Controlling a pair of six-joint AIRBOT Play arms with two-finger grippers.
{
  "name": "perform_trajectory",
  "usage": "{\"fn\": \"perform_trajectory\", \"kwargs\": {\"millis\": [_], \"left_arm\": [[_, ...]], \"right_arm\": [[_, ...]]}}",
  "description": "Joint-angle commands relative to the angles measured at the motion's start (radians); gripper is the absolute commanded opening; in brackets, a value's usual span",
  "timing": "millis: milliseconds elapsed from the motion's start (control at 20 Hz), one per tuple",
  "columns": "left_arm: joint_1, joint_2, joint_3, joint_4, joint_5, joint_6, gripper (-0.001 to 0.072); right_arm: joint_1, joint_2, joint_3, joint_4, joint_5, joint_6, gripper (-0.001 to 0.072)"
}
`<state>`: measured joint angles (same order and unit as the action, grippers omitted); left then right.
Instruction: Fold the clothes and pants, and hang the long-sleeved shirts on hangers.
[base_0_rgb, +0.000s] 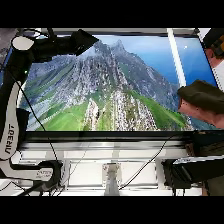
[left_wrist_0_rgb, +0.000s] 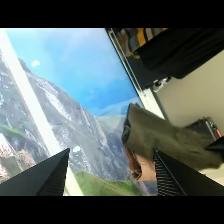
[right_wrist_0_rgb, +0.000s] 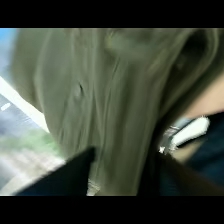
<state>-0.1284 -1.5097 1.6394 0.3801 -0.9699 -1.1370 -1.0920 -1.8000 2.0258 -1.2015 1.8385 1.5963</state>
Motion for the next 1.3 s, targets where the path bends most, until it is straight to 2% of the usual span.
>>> {"fn": "perform_trajectory", "kwargs": {"millis": [0, 100, 200, 250, 300, 350, 400, 500, 550, 600, 700, 800, 900, 1000, 1100, 1250], "left_arm": [[0.001, 0.001, 0.001, 0.000, 0.001, 0.000, 0.0560], [0.001, 0.001, 0.001, 0.000, 0.001, 0.000, 0.0560], [0.001, 0.001, 0.001, 0.000, 0.001, 0.000, 0.0560], [0.001, 0.001, 0.001, 0.000, 0.001, 0.000, 0.0547], [0.009, 0.002, 0.001, 0.000, 0.001, 0.000, 0.0436], [0.022, 0.003, 0.002, 0.000, 0.001, 0.002, 0.0258], [0.040, 0.010, 0.002, 0.000, 0.000, 0.024, 0.0149], [0.077, 0.048, 0.002, 0.001, 0.000, 0.046, 0.0013], [0.097, 0.075, 0.002, 0.002, 0.000, 0.046, 0.0013], [0.120, 0.109, 0.002, 0.010, -0.002, 0.045, 0.0013], [0.162, 0.180, 0.002, 0.083, -0.019, 0.013, 0.0012], [0.192, 0.246, 0.002, 0.246, -0.066, -0.100, 0.0013], [0.206, 0.297, 0.002, 0.449, -0.162, -0.234, 0.0012], [0.205, 0.326, 0.002, 0.623, -0.282, -0.325, 0.0012], [0.205, 0.343, 0.002, 0.723, -0.414, -0.366, 0.0013], [0.204, 0.364, 0.001, 0.839, -0.462, -0.407, 0.0012]], "right_arm": [[-0.007, 0.011, -0.006, -0.144, 0.003, 0.028, 0.0463], [-0.014, 0.019, -0.003, -0.158, 0.003, 0.037, 0.0557], [-0.022, 0.019, 0.019, -0.122, -0.002, 0.070, 0.0555], [-0.024, 0.021, 0.025, -0.014, -0.019, 0.079, 0.0533], [-0.024, 0.024, 0.025, 0.160, -0.034, 0.075, 0.0375], [-0.019, 0.025, 0.025, 0.345, -0.061, 0.063, 0.0182], [-0.004, 0.025, 0.025, 0.552, -0.076, 0.035, 0.0037], [0.053, 0.030, 0.025, 0.867, -0.101, -0.011, 0.0033], [0.100, 0.038, 0.027, 0.954, -0.116, -0.019, 0.0032], [0.155, 0.042, 0.043, 0.978, -0.124, -0.018, 0.0032], [0.294, 0.048, 0.076, 0.975, -0.130, -0.016, 0.0031], [0.466, 0.057, 0.078, 0.940, -0.154, -0.016, 0.0031], [0.647, 0.061, 0.078, 0.834, -0.165, -0.016, 0.0031], [0.819, 0.061, 0.078, 0.689, -0.182, -0.014, 0.0031], [0.968, 0.061, 0.077, 0.562, -0.190, -0.014, 0.0031], [1.135, 0.061, 0.077, 0.380, -0.201, -0.006, 0.0031]]}}
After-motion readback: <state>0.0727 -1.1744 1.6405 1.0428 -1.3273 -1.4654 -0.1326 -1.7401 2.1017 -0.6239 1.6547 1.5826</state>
